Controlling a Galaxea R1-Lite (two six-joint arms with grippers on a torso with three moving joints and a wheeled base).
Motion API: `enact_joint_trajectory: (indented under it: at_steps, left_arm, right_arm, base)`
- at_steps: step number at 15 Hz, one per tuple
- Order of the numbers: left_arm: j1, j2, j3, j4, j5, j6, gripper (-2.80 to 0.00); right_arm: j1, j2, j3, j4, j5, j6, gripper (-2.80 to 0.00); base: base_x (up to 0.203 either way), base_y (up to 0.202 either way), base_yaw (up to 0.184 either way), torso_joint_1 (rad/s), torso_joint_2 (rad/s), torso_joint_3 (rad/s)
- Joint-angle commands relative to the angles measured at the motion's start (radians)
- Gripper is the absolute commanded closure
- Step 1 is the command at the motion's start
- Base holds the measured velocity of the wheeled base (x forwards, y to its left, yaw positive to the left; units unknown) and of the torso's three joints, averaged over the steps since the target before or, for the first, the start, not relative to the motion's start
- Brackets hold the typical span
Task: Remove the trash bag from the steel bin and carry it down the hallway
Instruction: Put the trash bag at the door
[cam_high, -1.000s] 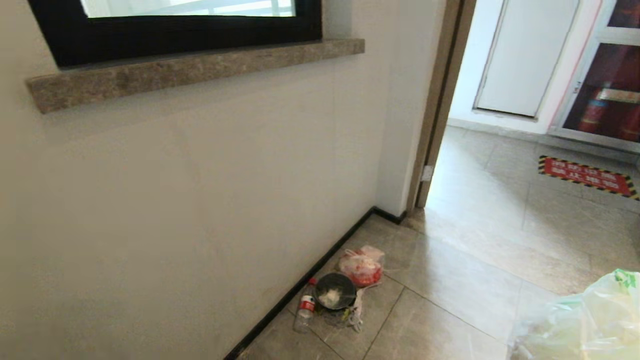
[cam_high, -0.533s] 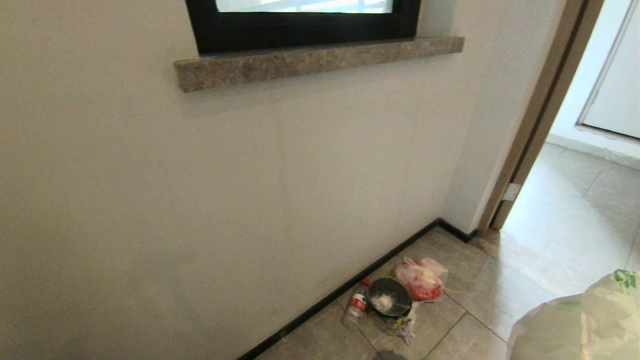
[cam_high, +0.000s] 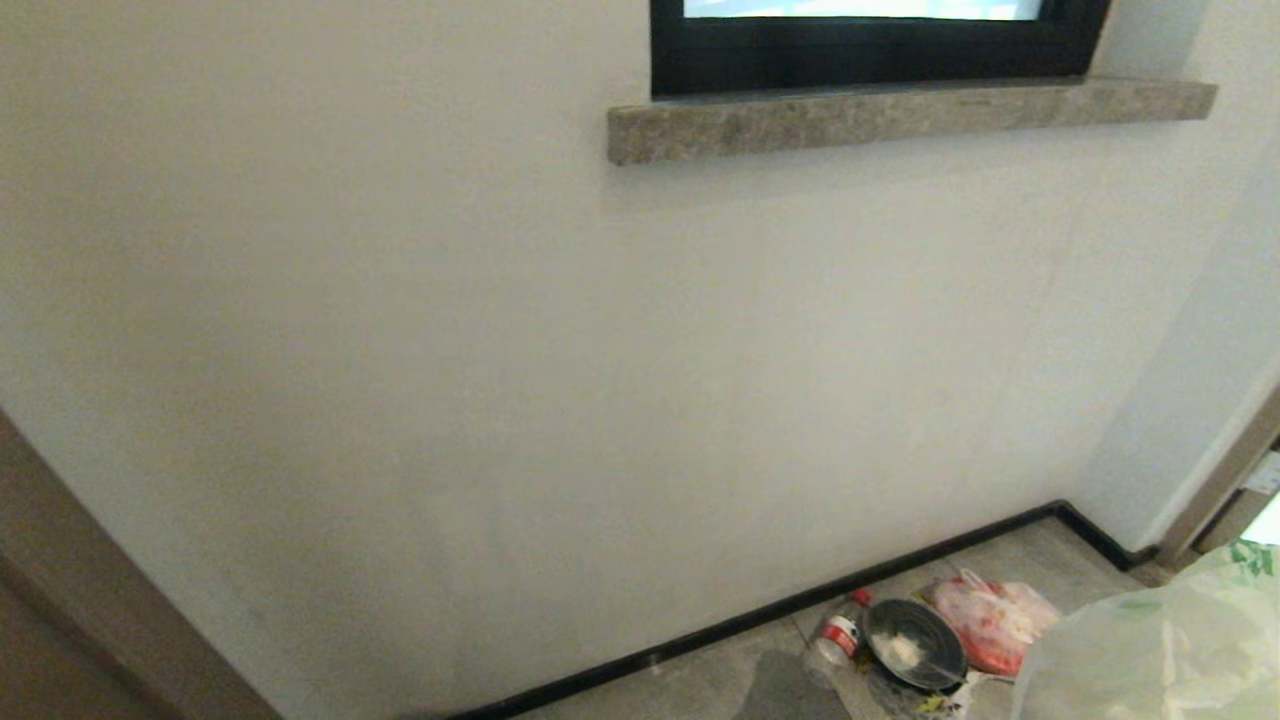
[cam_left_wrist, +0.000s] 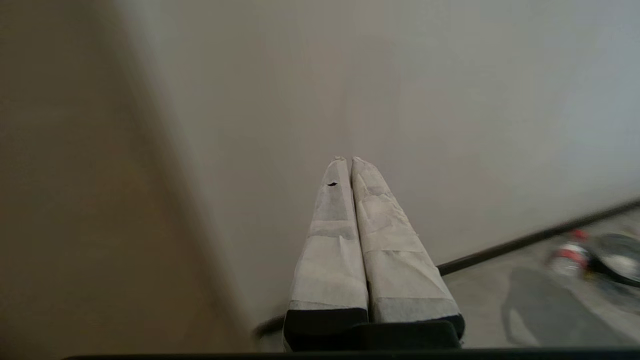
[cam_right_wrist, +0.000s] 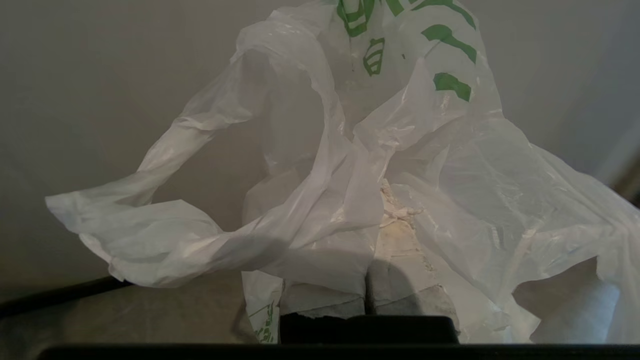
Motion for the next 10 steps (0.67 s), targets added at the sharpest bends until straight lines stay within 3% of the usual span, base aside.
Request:
enact_joint_trajectory:
  at_steps: [1, 4, 10]
  left_arm:
    - [0.000, 0.000, 0.000, -0.001, 0.000, 0.000, 0.00]
    - [0.000, 0.000, 0.000, -0.001, 0.000, 0.001, 0.00]
    - [0.000, 0.000, 0.000, -0.001, 0.000, 0.000, 0.00]
  right_arm:
    - [0.001, 0.001, 0.000, -0.001, -0.002, -0.004, 0.00]
    - [0.001, 0.001, 0.000, 0.002, 0.000, -0.008, 0.00]
    - [-0.001, 0.001, 0.000, 0.000, 0.000, 0.001, 0.00]
  base:
    - [0.001, -0.011, 0.169, -0.002, 0.01, 0.002]
    - [0.003, -0.005, 0.139, -0.001, 0.00, 0.003]
    - [0.000, 0.000, 0.000, 0.001, 0.00, -0.010]
